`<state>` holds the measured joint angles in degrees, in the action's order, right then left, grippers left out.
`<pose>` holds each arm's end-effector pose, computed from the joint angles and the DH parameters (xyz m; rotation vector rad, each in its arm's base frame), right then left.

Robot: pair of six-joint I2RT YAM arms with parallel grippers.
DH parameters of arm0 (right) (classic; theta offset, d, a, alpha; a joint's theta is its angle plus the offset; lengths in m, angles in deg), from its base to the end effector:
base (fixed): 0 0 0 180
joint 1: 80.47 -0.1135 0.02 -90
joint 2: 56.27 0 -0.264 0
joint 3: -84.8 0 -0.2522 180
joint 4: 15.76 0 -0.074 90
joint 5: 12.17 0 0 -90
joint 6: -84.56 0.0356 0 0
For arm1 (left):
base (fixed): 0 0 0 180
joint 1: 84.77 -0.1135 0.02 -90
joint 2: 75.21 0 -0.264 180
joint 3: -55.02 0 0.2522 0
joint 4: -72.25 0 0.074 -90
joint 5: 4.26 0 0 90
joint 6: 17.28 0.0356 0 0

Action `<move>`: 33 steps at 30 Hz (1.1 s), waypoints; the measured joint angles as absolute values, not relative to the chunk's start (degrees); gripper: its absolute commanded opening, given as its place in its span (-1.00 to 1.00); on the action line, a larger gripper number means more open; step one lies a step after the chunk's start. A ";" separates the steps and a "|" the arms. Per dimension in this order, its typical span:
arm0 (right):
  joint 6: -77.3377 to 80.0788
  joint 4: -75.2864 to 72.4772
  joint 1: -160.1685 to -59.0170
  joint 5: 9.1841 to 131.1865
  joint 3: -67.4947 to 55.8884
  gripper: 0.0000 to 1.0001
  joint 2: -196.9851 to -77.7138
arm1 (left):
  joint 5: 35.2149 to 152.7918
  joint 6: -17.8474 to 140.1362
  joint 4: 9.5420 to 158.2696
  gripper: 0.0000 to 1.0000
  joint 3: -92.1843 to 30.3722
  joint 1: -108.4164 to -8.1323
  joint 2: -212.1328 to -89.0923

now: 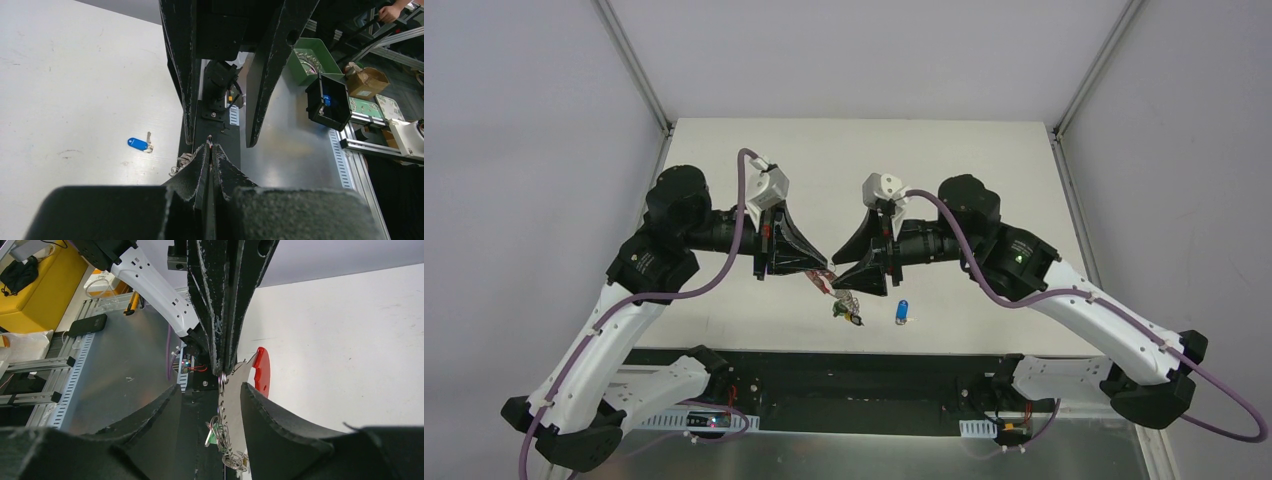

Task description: Put the keys on the keyring

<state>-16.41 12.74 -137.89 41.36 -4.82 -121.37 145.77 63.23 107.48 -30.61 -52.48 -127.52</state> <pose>0.1111 0.2131 0.4549 -1.3622 1.0838 1.1228 0.1197 -0.1121 0.4579 1.1553 1.3482 -1.3711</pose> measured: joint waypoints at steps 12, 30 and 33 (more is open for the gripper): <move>-16.62 12.68 -139.36 42.73 -4.18 -0.60 -122.57 | 145.79 62.83 106.98 -1.00 -30.61 -52.48 -126.10; -16.45 12.98 -141.37 45.95 -3.94 -1.00 -122.09 | 144.81 59.31 105.54 -0.32 -30.59 -52.46 -123.70; -16.51 15.96 -141.52 46.98 -3.92 -1.00 -121.78 | 144.42 56.67 105.49 -0.18 -30.61 -52.46 -123.70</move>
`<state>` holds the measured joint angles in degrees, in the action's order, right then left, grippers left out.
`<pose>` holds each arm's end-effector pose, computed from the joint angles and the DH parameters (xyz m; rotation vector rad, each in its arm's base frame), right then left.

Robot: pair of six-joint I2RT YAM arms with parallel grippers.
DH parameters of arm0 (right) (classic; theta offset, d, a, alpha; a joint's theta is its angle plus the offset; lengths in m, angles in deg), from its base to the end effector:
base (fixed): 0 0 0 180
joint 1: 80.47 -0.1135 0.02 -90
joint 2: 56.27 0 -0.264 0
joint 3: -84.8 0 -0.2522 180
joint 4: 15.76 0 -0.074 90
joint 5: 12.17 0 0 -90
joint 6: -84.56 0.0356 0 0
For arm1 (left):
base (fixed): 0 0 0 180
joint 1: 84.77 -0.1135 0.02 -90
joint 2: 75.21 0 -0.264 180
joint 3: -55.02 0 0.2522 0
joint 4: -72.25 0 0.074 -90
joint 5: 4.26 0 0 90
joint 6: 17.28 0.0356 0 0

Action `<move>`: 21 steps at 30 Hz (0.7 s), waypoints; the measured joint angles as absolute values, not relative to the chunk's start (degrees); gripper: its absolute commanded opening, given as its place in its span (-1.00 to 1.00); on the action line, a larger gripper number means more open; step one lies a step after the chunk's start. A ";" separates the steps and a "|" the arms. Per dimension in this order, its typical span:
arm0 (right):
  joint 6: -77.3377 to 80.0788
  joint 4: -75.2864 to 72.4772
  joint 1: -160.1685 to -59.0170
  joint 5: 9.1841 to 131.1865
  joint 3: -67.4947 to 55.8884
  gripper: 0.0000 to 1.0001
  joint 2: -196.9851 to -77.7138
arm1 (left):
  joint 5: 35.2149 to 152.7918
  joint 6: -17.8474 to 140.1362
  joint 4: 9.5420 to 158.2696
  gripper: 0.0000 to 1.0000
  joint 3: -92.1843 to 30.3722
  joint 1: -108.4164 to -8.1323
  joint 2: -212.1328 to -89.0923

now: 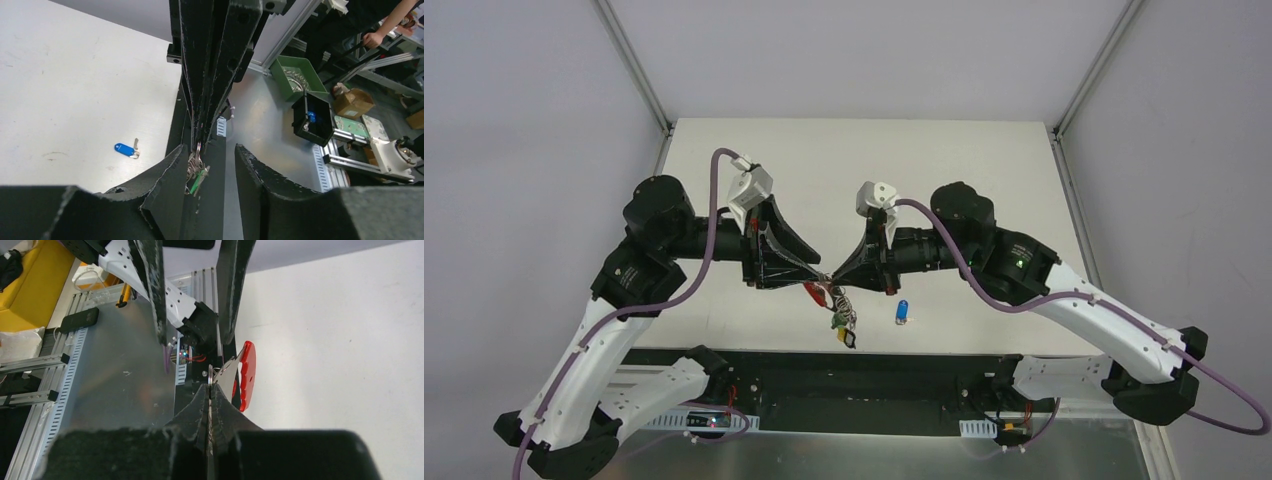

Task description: Put the keys on the keyring

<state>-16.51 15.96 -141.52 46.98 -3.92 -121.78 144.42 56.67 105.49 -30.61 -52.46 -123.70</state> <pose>0.1010 0.2203 0.4526 -1.3666 1.1458 1.0917 0.1007 -0.0997 0.4698 1.0874 1.3349 -1.4033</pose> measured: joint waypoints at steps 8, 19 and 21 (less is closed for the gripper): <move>-16.12 26.45 -141.59 48.48 0.08 -1.00 -121.83 | 143.85 50.07 106.54 -0.11 -33.37 -52.46 -126.76; -9.76 37.79 -141.59 45.88 12.30 -1.00 -128.36 | 148.59 44.67 109.36 -0.20 -33.78 -52.46 -129.95; -8.47 39.25 -141.59 45.23 13.74 -1.00 -129.92 | 149.71 43.88 109.36 -0.23 -33.78 -52.46 -129.82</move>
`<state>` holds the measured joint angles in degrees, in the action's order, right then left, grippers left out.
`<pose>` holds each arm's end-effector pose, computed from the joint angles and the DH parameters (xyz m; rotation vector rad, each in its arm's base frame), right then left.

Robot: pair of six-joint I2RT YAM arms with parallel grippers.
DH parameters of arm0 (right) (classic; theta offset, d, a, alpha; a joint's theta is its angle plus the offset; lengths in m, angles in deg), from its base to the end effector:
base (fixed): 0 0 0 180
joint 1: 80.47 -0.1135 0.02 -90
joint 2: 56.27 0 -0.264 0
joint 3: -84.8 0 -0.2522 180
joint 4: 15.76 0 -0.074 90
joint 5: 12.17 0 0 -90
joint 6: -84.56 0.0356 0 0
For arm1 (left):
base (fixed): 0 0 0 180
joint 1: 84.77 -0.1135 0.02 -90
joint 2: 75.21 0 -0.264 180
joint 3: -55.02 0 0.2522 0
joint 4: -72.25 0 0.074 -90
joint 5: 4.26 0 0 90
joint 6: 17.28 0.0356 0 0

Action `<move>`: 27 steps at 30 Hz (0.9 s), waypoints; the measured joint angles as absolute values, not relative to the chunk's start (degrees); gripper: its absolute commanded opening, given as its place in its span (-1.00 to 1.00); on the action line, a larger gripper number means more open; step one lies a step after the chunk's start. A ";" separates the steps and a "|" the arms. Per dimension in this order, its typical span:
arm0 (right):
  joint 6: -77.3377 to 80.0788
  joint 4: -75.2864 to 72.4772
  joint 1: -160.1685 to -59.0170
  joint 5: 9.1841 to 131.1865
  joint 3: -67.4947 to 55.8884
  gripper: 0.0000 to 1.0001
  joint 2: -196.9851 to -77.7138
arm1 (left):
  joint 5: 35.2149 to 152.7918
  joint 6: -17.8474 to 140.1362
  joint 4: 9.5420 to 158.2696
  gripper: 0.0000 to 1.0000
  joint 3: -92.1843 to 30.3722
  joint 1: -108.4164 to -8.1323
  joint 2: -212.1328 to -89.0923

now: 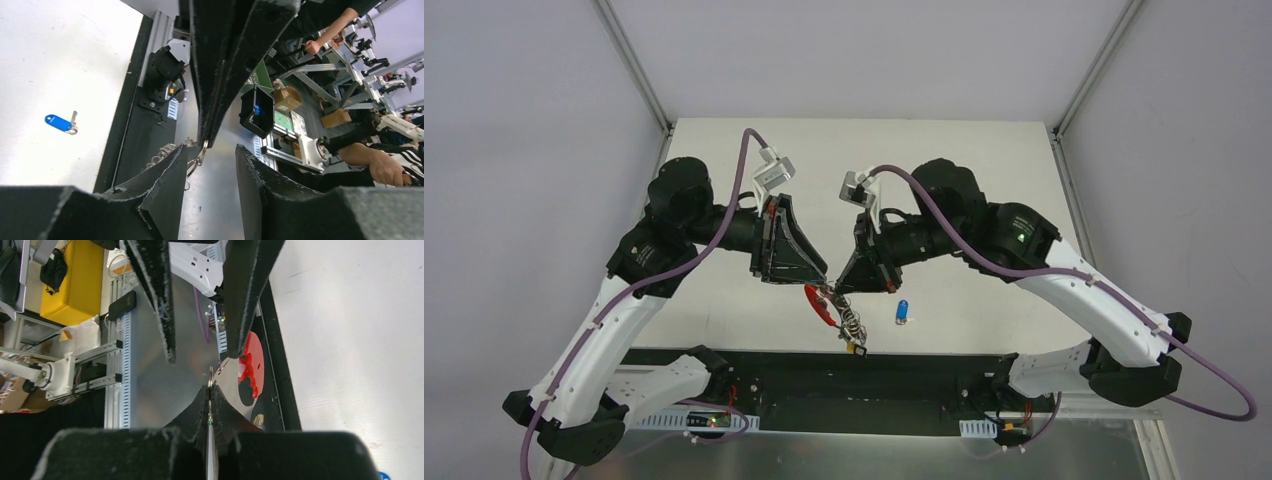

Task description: Put the keys on the keyring

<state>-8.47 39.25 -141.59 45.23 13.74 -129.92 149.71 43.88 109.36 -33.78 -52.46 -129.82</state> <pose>0.1037 0.2277 0.4774 -1.4195 1.4852 1.2021 0.1225 -0.1154 0.4659 1.0137 1.5959 -1.6601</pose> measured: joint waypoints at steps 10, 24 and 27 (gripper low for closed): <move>-2.61 41.99 -141.50 42.14 17.41 -1.00 -134.29 | 153.20 41.81 109.52 -0.25 -33.78 -52.46 -128.90; 0.56 41.59 -141.46 39.89 18.92 -1.00 -134.86 | 154.34 42.40 112.75 -0.24 -33.78 -52.46 -127.00; 0.75 41.64 -141.46 39.54 18.92 -1.00 -135.01 | 154.41 42.73 113.30 -0.24 -33.78 -52.46 -127.08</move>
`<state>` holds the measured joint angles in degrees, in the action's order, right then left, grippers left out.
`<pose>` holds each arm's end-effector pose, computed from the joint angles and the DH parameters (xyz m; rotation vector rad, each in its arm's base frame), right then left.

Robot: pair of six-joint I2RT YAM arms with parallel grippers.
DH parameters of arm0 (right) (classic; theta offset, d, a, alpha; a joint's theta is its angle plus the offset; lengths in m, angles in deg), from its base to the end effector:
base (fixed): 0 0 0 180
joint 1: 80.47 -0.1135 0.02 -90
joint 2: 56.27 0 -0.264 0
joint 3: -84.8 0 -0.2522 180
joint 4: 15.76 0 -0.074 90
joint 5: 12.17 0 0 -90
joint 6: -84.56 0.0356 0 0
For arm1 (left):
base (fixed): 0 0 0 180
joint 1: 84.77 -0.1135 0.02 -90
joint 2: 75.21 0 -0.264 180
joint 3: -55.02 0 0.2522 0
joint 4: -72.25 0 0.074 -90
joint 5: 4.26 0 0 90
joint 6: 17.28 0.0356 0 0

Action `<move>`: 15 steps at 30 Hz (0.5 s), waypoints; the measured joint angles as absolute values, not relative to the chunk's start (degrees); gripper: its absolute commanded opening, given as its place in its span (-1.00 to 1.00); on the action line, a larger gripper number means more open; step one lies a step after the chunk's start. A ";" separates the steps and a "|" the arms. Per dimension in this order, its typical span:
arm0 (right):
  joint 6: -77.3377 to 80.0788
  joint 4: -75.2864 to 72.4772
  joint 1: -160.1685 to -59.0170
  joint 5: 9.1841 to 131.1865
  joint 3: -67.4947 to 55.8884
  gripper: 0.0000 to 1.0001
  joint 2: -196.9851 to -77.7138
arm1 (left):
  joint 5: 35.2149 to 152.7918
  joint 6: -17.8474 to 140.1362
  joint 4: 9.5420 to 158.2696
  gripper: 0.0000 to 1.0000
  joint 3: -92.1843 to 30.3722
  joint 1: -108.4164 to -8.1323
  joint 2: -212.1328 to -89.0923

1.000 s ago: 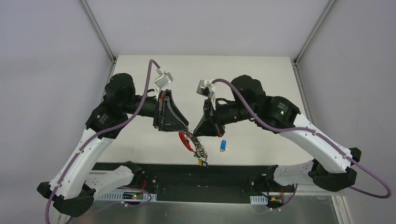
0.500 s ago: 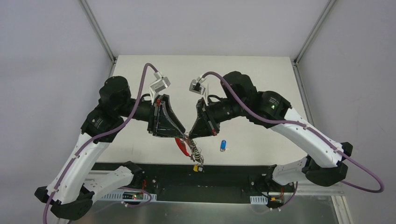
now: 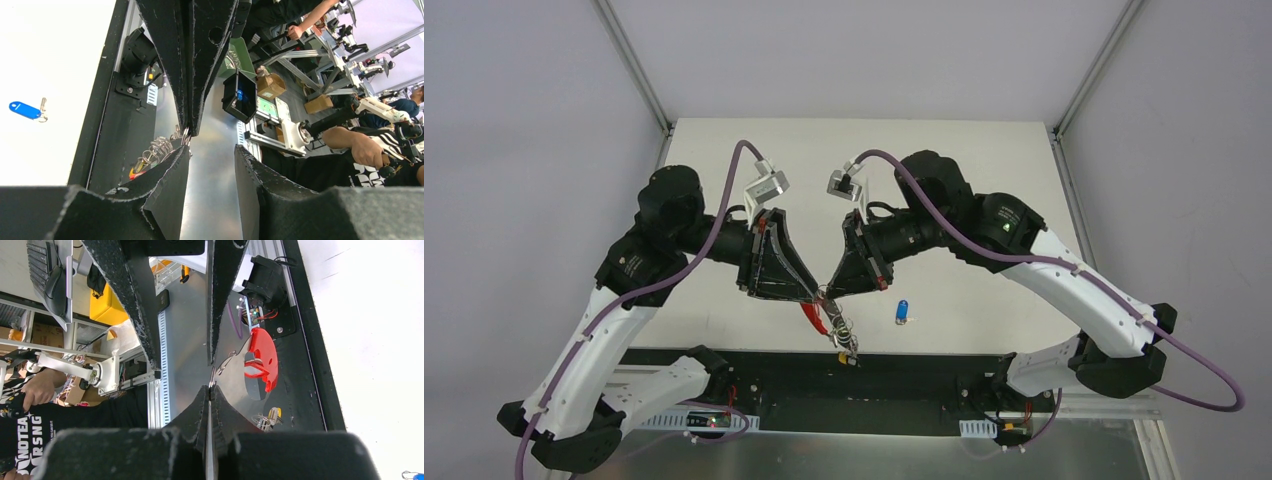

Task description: Put the keys on the keyring

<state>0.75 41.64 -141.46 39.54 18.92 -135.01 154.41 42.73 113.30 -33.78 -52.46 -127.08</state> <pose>0.1110 0.2456 0.4802 -1.3962 1.6305 1.3841 0.1051 -0.1057 0.4665 1.0694 1.6096 -1.7384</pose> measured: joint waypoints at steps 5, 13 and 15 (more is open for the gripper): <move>0.73 42.01 -141.44 39.33 18.92 -1.00 -135.07 | 154.45 44.36 115.55 -0.23 -33.83 -52.46 -127.52; 0.45 42.56 -141.48 39.33 18.92 -1.00 -135.07 | 154.27 46.40 118.83 -0.24 -34.59 -52.46 -128.46; 0.49 42.64 -141.48 39.63 18.94 -1.00 -135.10 | 154.27 46.55 119.31 -0.23 -34.74 -52.46 -128.46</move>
